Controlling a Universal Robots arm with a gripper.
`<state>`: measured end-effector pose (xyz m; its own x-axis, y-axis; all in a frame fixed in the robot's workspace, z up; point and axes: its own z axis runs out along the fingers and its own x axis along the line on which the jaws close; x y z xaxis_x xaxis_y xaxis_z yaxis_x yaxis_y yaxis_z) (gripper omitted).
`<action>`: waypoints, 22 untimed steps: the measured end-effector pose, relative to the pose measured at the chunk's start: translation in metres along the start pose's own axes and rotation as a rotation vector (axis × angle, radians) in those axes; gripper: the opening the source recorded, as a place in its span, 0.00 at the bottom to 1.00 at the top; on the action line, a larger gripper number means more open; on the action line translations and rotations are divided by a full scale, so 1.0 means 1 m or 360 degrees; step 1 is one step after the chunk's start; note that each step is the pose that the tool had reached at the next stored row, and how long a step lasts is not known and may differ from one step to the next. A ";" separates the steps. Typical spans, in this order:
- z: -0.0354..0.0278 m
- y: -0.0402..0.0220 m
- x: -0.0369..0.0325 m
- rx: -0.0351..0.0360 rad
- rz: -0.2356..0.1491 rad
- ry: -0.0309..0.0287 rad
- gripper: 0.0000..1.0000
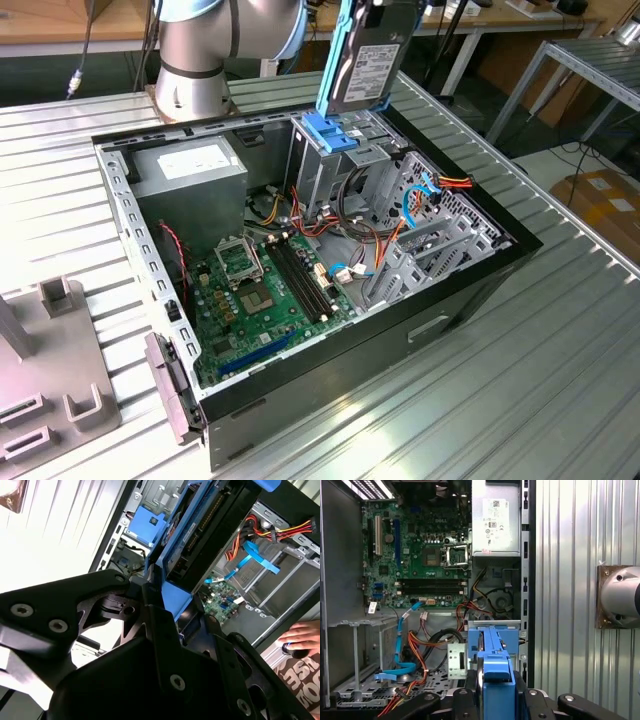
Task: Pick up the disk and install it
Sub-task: 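Pick up the disk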
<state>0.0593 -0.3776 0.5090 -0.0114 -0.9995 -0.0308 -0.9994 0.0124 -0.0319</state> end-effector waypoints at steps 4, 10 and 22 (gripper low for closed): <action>-0.0050 -0.0002 -0.0001 0.0000 0.0000 0.00040 0.37; -0.0052 -0.0002 -0.0001 0.0001 0.0000 0.00083 0.37; -0.0085 -0.0008 0.0107 0.0001 0.0000 0.00127 0.37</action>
<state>0.0597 -0.3885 0.5172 -0.0114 -0.9997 -0.0229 -0.9994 0.0122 -0.0324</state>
